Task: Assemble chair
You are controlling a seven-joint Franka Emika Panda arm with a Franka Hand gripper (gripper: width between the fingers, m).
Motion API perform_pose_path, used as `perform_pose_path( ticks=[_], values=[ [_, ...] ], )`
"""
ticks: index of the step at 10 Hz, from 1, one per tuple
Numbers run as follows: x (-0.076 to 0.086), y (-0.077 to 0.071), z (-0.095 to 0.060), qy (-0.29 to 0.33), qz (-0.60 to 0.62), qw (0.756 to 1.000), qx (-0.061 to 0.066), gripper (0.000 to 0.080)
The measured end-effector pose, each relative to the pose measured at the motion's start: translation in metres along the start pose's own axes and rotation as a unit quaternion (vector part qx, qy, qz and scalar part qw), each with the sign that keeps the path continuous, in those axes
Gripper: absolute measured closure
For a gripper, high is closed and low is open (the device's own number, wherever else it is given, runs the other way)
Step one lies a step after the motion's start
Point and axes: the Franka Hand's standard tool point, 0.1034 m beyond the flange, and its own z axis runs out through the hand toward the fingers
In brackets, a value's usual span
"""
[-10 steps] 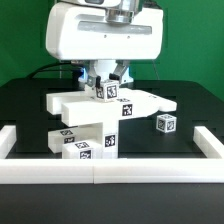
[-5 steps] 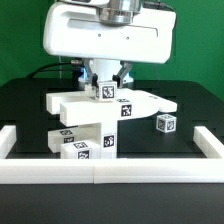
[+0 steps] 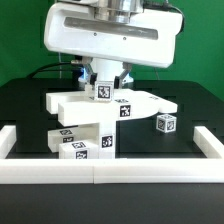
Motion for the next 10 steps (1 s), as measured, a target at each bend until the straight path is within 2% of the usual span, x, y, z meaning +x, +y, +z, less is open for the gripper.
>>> perform_pose_path(
  ticks=[4,7,8,9,10],
  values=[
    [-0.0004,-0.0021,0.0002,0.0,0.14,0.99,0.001,0.0512],
    [-0.0007,-0.005,-0.0001,-0.002,0.254,0.967,0.007,0.0512],
    [-0.0008,-0.005,0.0,-0.002,0.257,0.966,0.007,0.0456],
    [-0.0001,-0.0044,-0.0003,0.0,0.233,0.972,0.007,0.0456],
    [0.0014,-0.004,-0.0009,0.004,0.212,0.977,0.008,0.032]
  ],
)
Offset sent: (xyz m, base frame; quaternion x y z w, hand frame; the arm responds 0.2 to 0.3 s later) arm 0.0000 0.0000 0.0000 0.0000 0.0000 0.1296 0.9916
